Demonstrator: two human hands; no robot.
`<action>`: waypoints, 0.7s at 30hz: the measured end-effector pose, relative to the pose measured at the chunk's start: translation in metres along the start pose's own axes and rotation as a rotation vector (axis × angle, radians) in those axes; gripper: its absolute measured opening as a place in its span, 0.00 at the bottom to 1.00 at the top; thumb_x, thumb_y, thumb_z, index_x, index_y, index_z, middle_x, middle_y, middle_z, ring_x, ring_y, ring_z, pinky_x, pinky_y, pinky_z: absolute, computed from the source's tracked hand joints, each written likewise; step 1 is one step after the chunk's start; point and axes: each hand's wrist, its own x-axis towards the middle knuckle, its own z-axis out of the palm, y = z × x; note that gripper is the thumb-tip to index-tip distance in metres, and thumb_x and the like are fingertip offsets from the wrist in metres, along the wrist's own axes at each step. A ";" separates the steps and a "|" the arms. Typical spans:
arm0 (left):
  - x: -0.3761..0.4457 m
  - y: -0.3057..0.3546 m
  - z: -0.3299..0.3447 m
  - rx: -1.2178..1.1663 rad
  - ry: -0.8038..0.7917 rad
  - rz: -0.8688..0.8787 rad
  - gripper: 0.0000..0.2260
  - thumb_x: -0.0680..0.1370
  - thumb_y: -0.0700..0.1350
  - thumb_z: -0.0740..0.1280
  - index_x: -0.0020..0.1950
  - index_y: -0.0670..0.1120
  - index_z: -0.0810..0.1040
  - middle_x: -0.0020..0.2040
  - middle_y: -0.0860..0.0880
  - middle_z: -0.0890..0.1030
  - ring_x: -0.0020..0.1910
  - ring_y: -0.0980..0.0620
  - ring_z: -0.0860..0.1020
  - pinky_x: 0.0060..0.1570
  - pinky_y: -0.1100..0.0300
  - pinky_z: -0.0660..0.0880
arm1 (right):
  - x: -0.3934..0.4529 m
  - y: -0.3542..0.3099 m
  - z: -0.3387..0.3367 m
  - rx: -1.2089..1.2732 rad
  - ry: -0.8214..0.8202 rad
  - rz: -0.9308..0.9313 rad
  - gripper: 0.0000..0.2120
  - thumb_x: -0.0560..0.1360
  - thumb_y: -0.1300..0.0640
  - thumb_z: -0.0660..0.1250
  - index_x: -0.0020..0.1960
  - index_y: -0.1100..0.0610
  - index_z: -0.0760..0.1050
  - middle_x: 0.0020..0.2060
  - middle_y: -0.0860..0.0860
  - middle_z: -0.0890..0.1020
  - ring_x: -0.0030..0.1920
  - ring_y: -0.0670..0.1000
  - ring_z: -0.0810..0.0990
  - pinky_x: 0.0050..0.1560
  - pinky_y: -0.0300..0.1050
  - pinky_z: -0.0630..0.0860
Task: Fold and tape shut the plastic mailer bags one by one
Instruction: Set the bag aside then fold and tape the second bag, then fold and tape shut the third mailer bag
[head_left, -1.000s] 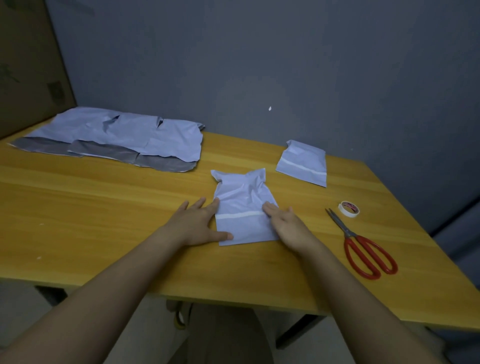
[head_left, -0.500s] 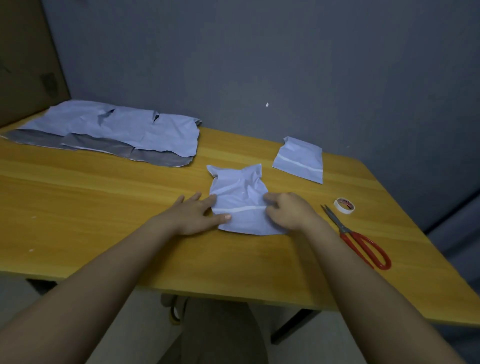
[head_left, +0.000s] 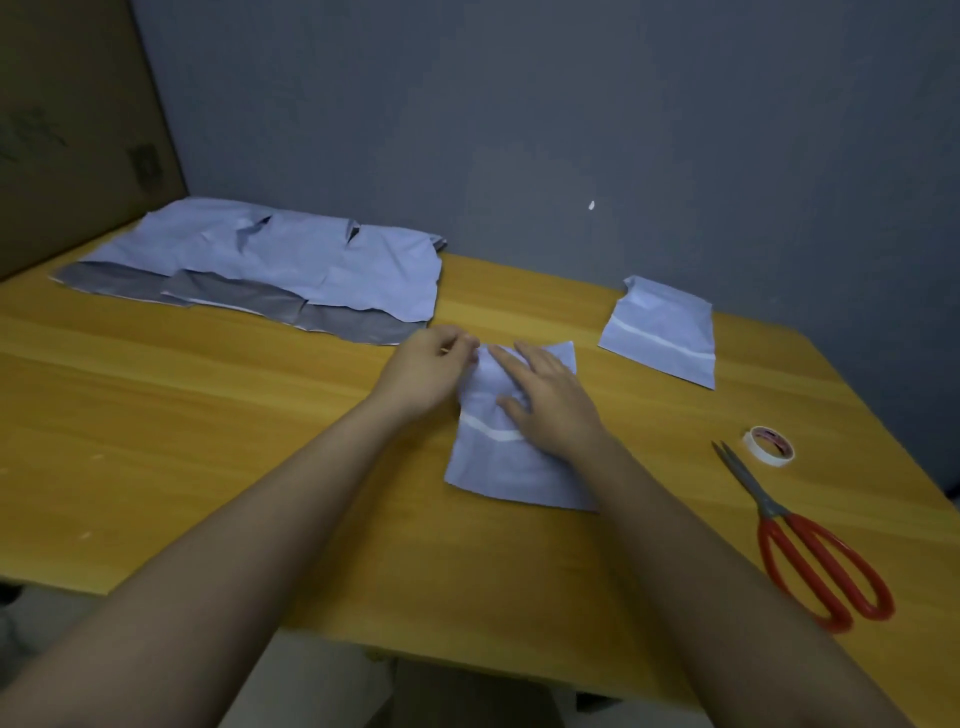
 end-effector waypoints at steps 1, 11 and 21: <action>0.010 0.000 0.004 -0.001 -0.002 0.018 0.13 0.82 0.46 0.58 0.48 0.42 0.80 0.50 0.47 0.82 0.50 0.51 0.78 0.51 0.57 0.73 | 0.005 0.002 0.002 0.013 0.034 0.016 0.28 0.80 0.50 0.60 0.77 0.46 0.55 0.75 0.54 0.60 0.75 0.55 0.57 0.72 0.51 0.57; 0.123 -0.008 0.043 0.079 0.000 0.085 0.12 0.80 0.43 0.59 0.47 0.40 0.81 0.46 0.43 0.82 0.45 0.46 0.78 0.47 0.48 0.75 | 0.088 0.069 0.009 -0.010 0.077 0.100 0.28 0.79 0.55 0.63 0.76 0.48 0.58 0.74 0.56 0.62 0.73 0.57 0.60 0.71 0.50 0.58; 0.220 -0.031 0.078 0.345 0.000 0.103 0.13 0.79 0.42 0.58 0.57 0.44 0.79 0.58 0.44 0.80 0.56 0.43 0.76 0.52 0.48 0.75 | 0.163 0.159 0.020 -0.024 0.168 0.202 0.26 0.77 0.59 0.64 0.74 0.55 0.63 0.70 0.57 0.68 0.69 0.59 0.65 0.67 0.50 0.62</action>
